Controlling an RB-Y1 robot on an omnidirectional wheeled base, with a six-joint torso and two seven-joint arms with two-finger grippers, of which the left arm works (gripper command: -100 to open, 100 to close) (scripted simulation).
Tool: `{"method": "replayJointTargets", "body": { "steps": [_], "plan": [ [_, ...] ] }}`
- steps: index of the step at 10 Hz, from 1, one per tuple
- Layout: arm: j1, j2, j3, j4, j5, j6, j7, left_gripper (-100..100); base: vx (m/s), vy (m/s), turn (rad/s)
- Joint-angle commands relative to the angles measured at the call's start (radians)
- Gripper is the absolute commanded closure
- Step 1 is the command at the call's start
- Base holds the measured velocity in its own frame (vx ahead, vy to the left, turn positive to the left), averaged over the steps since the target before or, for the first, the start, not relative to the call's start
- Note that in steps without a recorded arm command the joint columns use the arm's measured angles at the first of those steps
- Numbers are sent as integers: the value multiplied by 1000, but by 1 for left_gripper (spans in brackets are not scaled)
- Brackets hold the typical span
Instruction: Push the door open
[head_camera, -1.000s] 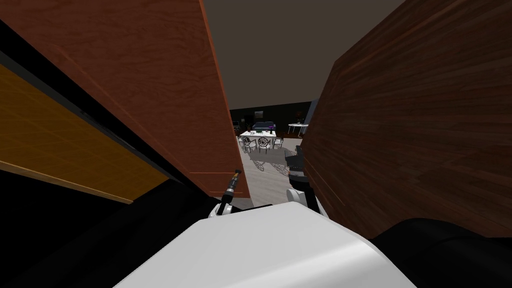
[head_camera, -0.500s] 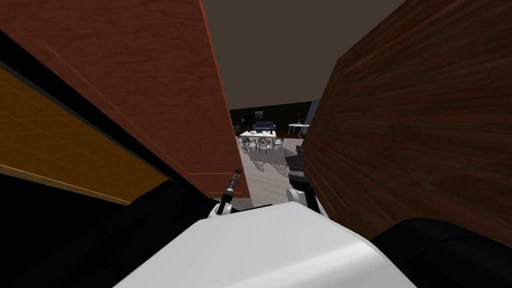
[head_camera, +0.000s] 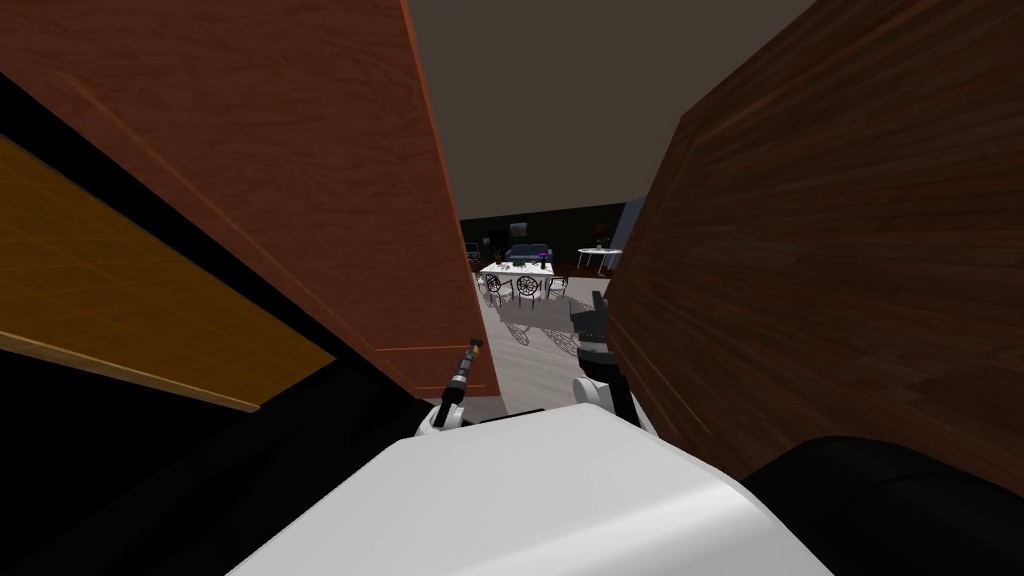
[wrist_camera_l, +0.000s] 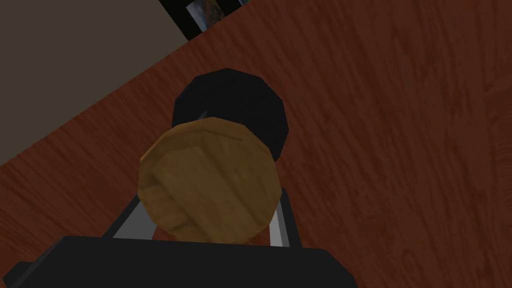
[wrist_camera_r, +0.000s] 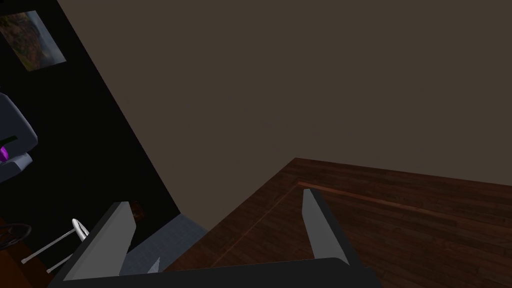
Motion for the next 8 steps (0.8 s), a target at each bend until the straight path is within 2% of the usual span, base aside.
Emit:
{"method": "replayJointTargets", "body": {
  "steps": [1,2,3,4,5,6,7,8],
  "plan": [
    [-12,10,6,17,22,-8,50,100,41,-5,-6],
    [-16,11,4,23,38,-10,77,100,59,-25,1],
    [-16,11,4,23,38,-10,95,100,46,-18,15],
    [-21,11,1,29,54,-11,127,100,51,-3,28],
    [-21,11,1,29,54,-11,137,100,38,1,3],
    [-25,12,-1,35,70,-13,174,100,35,-2,8],
    [-26,21,7,46,53,-30,113,-100,-1,-29,15],
    [-22,27,10,46,48,-34,92,-100,-32,-57,19]
  ]
}}
